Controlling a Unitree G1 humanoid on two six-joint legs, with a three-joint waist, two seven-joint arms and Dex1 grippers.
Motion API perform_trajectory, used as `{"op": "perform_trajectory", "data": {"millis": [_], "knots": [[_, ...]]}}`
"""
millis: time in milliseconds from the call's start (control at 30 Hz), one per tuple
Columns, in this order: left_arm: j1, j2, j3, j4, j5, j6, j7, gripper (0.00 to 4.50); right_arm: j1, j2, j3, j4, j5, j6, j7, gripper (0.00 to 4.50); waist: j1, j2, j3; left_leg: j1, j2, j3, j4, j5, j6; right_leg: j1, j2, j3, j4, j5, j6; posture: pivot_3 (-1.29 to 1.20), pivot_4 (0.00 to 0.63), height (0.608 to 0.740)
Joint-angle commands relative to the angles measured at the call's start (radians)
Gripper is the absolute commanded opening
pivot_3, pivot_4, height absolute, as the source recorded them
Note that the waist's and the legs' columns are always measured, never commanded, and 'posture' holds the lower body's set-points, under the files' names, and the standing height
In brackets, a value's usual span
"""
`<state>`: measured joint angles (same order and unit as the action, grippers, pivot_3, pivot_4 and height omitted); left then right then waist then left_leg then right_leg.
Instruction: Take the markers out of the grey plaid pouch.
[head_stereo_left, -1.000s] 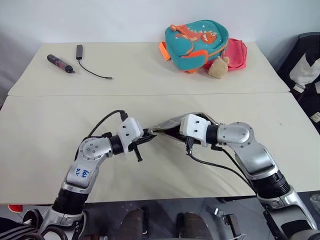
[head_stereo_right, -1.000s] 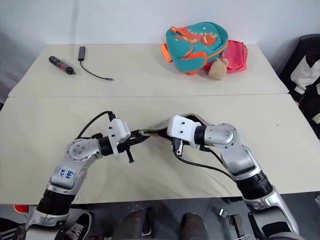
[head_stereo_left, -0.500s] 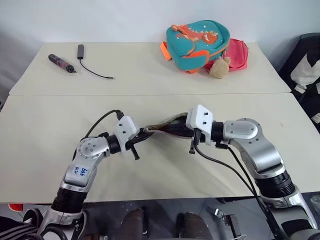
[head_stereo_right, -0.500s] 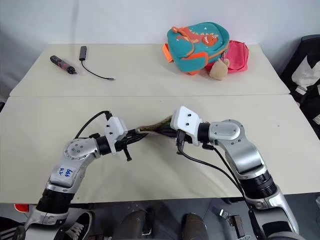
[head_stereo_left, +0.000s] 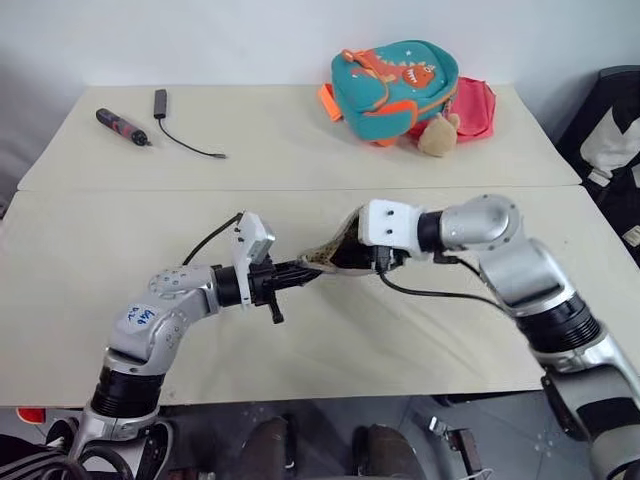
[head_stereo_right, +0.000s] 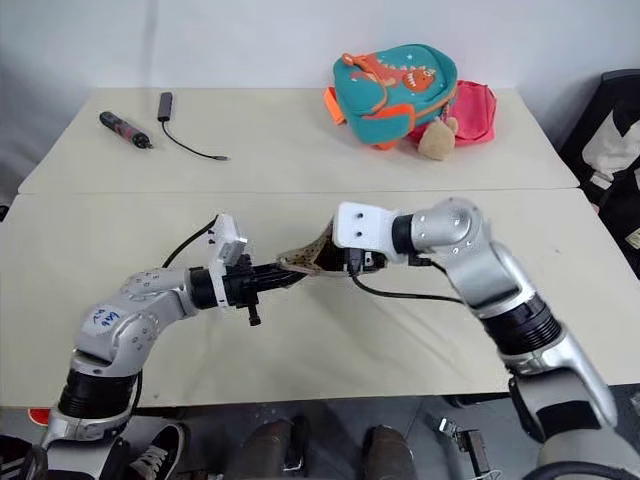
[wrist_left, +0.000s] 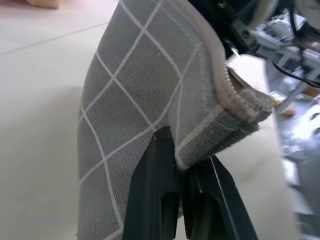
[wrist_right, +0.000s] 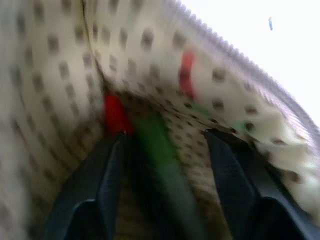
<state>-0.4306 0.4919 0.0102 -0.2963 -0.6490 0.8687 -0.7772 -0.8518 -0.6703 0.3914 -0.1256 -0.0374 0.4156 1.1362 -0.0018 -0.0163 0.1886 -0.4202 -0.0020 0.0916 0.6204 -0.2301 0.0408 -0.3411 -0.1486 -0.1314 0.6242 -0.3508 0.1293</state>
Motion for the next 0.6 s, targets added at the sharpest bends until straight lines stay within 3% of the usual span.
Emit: {"op": "perform_trajectory", "data": {"millis": [33, 200, 333, 600], "knots": [[-0.019, -0.004, 0.041, -0.024, -0.140, 0.098, -0.031, 0.00, -0.048, -0.027, -0.009, -0.096, 0.042, 0.094, 0.078, 2.57, 0.000, 0.000, 0.000, 0.000, 0.000, 0.000, 0.000, 0.000, 0.000, 0.000, 0.000, 0.000, 0.000, 0.000, 0.000, 0.00, 0.150, 0.740], [0.018, 0.023, 0.020, -0.005, -0.132, 0.092, -0.067, 0.00, -0.067, -0.068, -0.003, -0.159, 0.093, 0.226, 0.161, 2.57, -0.001, 0.000, 0.000, 0.000, 0.000, -0.001, 0.000, 0.000, 0.000, 0.000, 0.000, 0.001, 0.000, 0.000, 0.000, 0.00, 0.150, 0.740], [0.028, 0.016, -0.014, 0.075, 0.022, -0.087, -0.024, 0.00, -0.005, -0.104, 0.138, -0.128, -0.035, 0.130, 0.163, 2.57, 0.001, 0.000, 0.000, 0.000, 0.000, 0.000, 0.000, 0.000, -0.001, 0.000, 0.000, 0.001, 0.000, 0.000, 0.000, 0.00, 0.150, 0.740], [0.070, 0.032, -0.046, 0.117, 0.106, -0.188, -0.036, 0.00, -0.021, -0.038, 0.179, -0.044, -0.090, 0.128, 0.132, 2.57, -0.003, -0.001, 0.000, 0.001, 0.000, 0.001, 0.000, 0.000, -0.001, 0.000, 0.000, 0.000, 0.000, 0.000, 0.000, 0.00, 0.150, 0.740]]}}
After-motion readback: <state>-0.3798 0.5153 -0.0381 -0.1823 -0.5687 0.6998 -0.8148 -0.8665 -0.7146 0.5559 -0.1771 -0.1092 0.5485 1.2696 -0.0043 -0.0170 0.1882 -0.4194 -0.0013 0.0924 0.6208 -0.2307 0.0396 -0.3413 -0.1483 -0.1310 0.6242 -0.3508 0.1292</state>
